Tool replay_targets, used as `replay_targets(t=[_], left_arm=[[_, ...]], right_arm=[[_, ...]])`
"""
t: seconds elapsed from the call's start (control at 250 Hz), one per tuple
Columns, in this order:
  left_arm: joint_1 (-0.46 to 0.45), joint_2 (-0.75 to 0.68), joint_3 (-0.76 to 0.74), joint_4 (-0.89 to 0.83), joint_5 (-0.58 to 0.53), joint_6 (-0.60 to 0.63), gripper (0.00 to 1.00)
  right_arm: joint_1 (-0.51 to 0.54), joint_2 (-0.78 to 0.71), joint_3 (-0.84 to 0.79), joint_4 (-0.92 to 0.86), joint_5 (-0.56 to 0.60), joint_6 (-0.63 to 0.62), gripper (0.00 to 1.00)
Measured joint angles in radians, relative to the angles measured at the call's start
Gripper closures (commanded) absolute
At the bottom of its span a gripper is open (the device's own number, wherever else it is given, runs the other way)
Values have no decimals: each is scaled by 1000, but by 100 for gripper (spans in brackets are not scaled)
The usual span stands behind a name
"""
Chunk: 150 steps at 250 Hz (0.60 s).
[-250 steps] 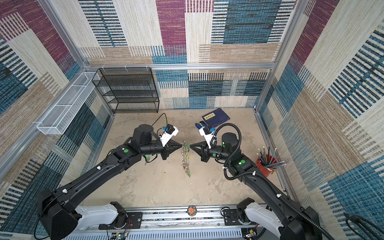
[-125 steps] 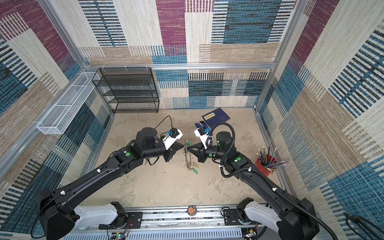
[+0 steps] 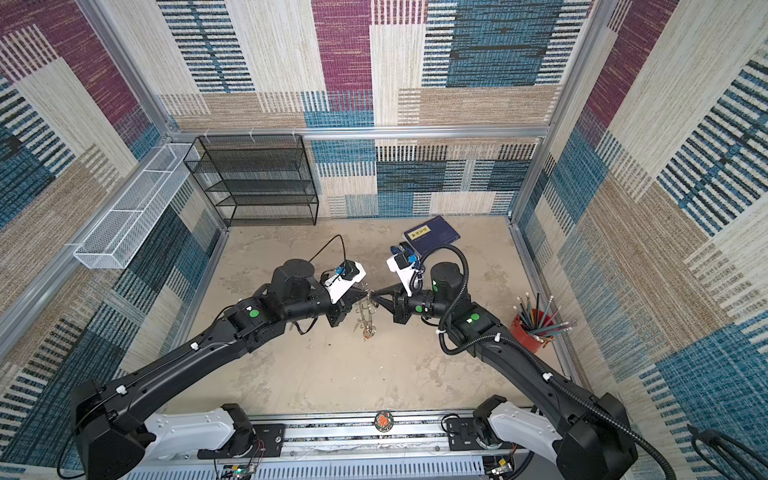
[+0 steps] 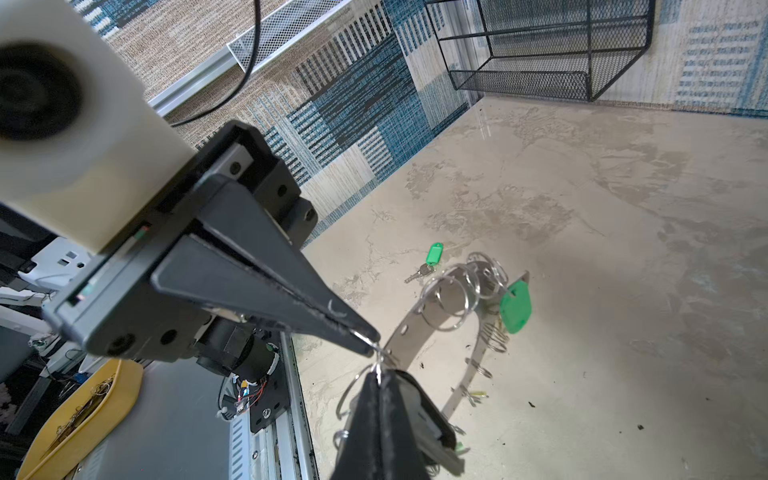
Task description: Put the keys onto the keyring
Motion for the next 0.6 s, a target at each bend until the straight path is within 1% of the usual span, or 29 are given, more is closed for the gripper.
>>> replay_targets(t=[0.6], left_arm=[[-16, -13, -15, 19, -32, 7, 100]], right_arm=[[2, 6, -10, 19, 42, 60, 100]])
